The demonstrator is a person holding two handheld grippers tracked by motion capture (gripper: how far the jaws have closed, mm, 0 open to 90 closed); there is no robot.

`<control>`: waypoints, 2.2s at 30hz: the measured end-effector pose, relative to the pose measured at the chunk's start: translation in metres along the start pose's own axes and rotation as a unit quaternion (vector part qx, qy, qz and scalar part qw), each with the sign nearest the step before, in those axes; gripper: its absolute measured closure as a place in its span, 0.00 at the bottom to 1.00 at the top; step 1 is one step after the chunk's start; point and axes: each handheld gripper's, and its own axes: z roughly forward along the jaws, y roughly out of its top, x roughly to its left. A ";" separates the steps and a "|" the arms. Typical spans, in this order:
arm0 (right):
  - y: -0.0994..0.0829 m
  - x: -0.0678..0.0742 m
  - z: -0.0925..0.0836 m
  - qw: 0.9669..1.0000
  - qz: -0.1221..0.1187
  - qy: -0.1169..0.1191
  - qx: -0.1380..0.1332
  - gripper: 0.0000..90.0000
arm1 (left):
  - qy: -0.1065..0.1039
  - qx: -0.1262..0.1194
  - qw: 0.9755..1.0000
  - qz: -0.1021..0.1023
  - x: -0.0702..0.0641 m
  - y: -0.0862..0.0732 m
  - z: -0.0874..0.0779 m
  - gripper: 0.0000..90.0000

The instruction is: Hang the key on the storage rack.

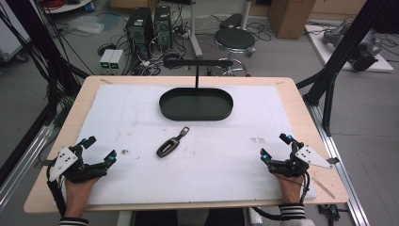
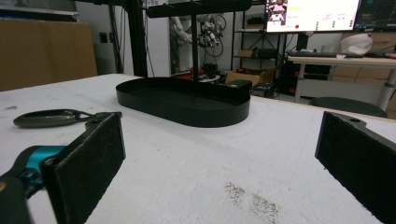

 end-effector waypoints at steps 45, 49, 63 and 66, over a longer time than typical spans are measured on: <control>0.000 0.001 0.000 1.000 -0.001 -0.001 -0.001 0.01 | -0.119 0.142 0.980 0.074 0.005 0.084 0.067 0.06; 0.000 0.001 0.000 1.000 -0.002 0.000 0.001 0.01 | -0.130 0.171 0.973 0.084 -0.001 0.092 0.081 0.06; 0.000 0.001 0.000 1.000 -0.003 0.000 -0.002 0.00 | -0.174 0.258 0.944 0.107 -0.027 0.101 0.127 0.07; 0.000 0.000 0.000 1.000 -0.003 0.000 -0.002 0.01 | -0.180 0.274 0.939 0.108 -0.032 0.101 0.136 0.06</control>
